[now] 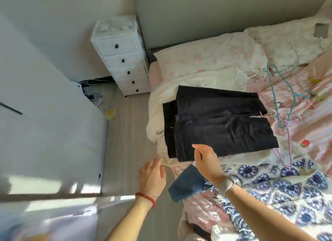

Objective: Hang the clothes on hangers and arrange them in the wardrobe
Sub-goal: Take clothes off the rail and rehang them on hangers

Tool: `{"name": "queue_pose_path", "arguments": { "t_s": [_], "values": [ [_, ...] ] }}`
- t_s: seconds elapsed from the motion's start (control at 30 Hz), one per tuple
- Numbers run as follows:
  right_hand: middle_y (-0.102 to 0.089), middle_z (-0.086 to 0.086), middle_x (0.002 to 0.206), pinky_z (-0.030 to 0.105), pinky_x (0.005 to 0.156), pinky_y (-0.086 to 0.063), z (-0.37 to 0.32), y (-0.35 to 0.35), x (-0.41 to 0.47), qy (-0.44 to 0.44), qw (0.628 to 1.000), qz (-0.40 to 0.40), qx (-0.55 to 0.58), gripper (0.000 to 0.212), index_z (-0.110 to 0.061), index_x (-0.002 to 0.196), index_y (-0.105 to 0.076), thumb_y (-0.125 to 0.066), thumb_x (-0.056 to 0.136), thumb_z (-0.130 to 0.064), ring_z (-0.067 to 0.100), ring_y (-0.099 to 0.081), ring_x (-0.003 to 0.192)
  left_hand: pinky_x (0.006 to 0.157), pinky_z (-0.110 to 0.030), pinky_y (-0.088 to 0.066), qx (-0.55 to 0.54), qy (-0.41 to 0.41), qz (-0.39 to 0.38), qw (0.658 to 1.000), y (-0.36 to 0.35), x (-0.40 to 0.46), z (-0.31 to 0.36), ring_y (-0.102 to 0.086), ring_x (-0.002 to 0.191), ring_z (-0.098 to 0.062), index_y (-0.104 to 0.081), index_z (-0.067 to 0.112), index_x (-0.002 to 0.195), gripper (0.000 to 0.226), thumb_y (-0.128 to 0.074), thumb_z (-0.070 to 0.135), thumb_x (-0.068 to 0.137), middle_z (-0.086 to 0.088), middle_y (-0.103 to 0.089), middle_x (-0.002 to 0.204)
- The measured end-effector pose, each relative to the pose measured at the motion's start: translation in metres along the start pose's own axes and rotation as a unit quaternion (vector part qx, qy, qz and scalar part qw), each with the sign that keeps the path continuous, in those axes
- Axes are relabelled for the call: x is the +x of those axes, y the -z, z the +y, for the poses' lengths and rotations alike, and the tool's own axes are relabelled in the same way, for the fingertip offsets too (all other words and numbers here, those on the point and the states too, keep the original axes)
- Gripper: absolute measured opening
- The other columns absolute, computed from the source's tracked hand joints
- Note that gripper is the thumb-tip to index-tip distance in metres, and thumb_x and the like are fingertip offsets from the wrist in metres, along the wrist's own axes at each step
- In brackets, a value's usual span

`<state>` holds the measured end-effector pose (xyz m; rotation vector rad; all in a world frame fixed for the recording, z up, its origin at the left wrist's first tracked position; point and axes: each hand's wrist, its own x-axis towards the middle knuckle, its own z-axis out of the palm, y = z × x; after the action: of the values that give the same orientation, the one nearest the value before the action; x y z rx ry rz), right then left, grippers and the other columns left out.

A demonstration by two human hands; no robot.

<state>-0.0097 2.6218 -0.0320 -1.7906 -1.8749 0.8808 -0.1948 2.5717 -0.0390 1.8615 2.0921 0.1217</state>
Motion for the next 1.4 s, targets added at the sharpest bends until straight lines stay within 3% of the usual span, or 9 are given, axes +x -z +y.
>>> {"name": "queue_pose_path", "arguments": {
  "t_s": [0.17,0.3,0.47,0.63,0.9,1.07,1.2,1.3,1.4],
  "values": [
    [-0.048,0.006,0.136,0.033,0.108,-0.025,-0.098,-0.084,-0.075,0.133,0.975,-0.164,-0.073,0.038,-0.015,0.132,-0.046,-0.036,0.096,-0.023,0.022,-0.039,0.128,0.094,-0.029,-0.036,-0.013,0.110,0.072,0.991,0.036,-0.121,-0.109,-0.053,0.113,-0.021,-0.050,0.019,0.128,0.037,-0.042,0.024,0.092,-0.001,-0.057,0.124],
    [-0.047,0.001,0.137,0.030,0.105,-0.029,-0.172,-0.153,-0.146,0.247,0.930,-0.244,-0.122,0.040,-0.022,0.135,-0.042,-0.036,0.096,-0.026,0.020,-0.039,0.127,0.069,-0.035,-0.055,-0.062,0.181,0.227,0.955,0.073,-0.240,-0.189,-0.068,0.079,-0.028,-0.069,0.001,0.094,0.037,-0.041,0.021,0.080,-0.014,-0.070,0.087],
    [-0.049,0.003,0.135,0.029,0.105,-0.030,-0.271,-0.225,-0.231,0.374,0.874,-0.299,-0.082,0.038,-0.019,0.132,-0.046,-0.041,0.095,-0.024,0.019,-0.039,0.128,0.078,-0.044,-0.052,-0.026,0.354,0.297,0.886,0.114,-0.377,-0.276,-0.065,0.090,-0.034,-0.067,0.000,0.101,0.024,-0.061,0.004,0.078,-0.019,-0.069,0.098],
    [-0.054,0.006,0.131,0.024,0.104,-0.027,-0.368,-0.284,-0.303,0.490,0.803,-0.335,-0.061,0.035,-0.012,0.128,-0.051,-0.043,0.094,-0.017,0.021,-0.044,0.124,0.083,-0.045,-0.049,0.021,0.465,0.369,0.805,0.151,-0.486,-0.328,-0.061,0.099,-0.034,-0.063,0.000,0.108,0.038,-0.044,0.018,0.081,-0.019,-0.064,0.108],
    [-0.057,0.007,0.127,0.019,0.100,-0.030,-0.531,-0.351,-0.411,0.564,0.706,-0.425,0.043,0.031,-0.010,0.123,-0.055,-0.042,0.095,-0.015,0.022,-0.053,0.115,0.087,-0.046,-0.042,0.096,0.539,0.493,0.676,0.208,-0.599,-0.386,-0.055,0.108,-0.033,-0.062,0.005,0.111,0.036,-0.046,0.017,0.081,-0.013,-0.060,0.117],
    [-0.058,0.011,0.123,0.018,0.095,-0.033,-0.636,-0.383,-0.477,0.580,0.644,-0.484,0.122,0.032,-0.004,0.121,-0.055,-0.036,0.097,-0.013,0.023,-0.052,0.115,0.093,-0.055,-0.035,0.213,0.589,0.479,0.615,0.253,-0.639,-0.432,-0.049,0.120,-0.033,-0.060,0.008,0.116,0.040,-0.041,0.021,0.084,-0.015,-0.055,0.125],
    [-0.062,0.009,0.088,0.027,0.075,-0.041,-0.694,-0.405,-0.523,0.553,0.646,-0.510,0.130,0.024,-0.005,0.100,-0.056,-0.044,0.095,-0.025,0.025,-0.055,0.086,0.104,-0.061,-0.018,0.179,0.653,0.425,0.600,0.265,-0.653,-0.467,-0.034,0.133,-0.031,-0.043,0.010,0.135,0.052,-0.032,0.033,0.089,-0.013,-0.042,0.141],
    [-0.061,0.013,0.096,0.037,0.078,-0.046,-0.711,-0.421,-0.542,0.566,0.659,-0.492,0.053,0.031,-0.004,0.103,-0.047,-0.045,0.093,-0.033,0.031,-0.056,0.091,0.108,-0.058,-0.010,0.160,0.671,0.407,0.598,0.255,-0.655,-0.481,-0.031,0.136,-0.027,-0.035,0.014,0.140,0.063,-0.014,0.043,0.088,-0.008,-0.043,0.141],
    [-0.059,0.022,0.105,0.040,0.078,-0.045,-0.713,-0.427,-0.545,0.562,0.680,-0.468,0.045,0.028,0.002,0.110,-0.043,-0.036,0.096,-0.022,0.039,-0.056,0.096,0.108,-0.060,-0.010,0.149,0.661,0.434,0.594,0.251,-0.659,-0.488,-0.035,0.133,-0.028,-0.038,0.015,0.139,0.059,-0.015,0.041,0.091,-0.008,-0.048,0.137]
  ]
}}
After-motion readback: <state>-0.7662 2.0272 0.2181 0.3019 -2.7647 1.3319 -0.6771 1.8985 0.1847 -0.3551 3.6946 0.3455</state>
